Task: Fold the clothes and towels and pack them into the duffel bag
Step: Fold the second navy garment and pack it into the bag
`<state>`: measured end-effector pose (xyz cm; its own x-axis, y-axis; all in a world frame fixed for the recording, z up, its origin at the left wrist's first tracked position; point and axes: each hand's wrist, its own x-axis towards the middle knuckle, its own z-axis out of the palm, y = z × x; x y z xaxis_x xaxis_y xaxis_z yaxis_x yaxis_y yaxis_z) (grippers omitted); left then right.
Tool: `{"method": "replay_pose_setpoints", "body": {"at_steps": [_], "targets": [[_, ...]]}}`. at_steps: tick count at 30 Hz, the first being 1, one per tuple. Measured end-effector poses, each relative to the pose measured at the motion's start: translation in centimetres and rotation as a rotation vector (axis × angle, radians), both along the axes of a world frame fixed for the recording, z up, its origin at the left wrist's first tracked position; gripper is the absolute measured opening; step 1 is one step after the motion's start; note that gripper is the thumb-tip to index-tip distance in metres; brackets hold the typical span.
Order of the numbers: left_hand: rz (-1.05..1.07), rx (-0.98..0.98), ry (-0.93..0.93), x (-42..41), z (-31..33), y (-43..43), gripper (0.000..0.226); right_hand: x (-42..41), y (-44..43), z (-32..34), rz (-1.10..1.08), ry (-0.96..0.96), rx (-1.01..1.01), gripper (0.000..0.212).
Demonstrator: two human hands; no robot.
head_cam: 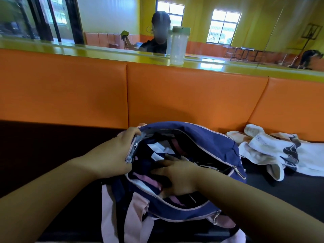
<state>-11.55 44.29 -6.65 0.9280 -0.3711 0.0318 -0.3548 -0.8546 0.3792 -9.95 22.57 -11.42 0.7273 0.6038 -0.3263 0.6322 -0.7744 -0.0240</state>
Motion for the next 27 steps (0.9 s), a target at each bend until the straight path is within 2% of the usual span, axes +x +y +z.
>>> {"method": "replay_pose_setpoints", "body": {"at_steps": [4, 6, 10, 15, 19, 22, 27], "targets": [[0.01, 0.016, -0.001, -0.5, -0.5, 0.0, 0.072, 0.6, 0.6, -1.0, -0.027, 0.045, -0.056, 0.094], [0.024, 0.013, -0.026, -0.6, -0.3, -0.1, 0.071, 0.6, 0.7, -0.2, -0.01, 0.029, -0.073, 0.094], [0.034, 0.072, -0.254, -0.7, 0.6, -0.7, 0.054, -0.4, 0.0, 2.3, 0.078, -0.144, -0.005, 0.065], [-0.036, -0.008, -0.505, -0.1, 2.1, -2.7, 0.035, -2.4, -3.9, 5.3, 0.069, -0.314, 0.195, 0.039], [-0.191, -0.001, -0.592, 0.3, 2.6, -6.4, 0.026, -4.8, -9.5, 7.2, -0.047, -0.343, 0.359, 0.033], [-0.316, -0.006, -0.563, 0.3, 2.5, -10.6, 0.033, -6.8, -14.5, 8.0, -0.21, -0.401, 0.365, 0.028], [-0.448, -0.047, -0.515, 1.0, 1.5, -18.8, 0.026, -9.3, -23.5, 7.4, -0.482, -0.394, 0.345, 0.022]]}}
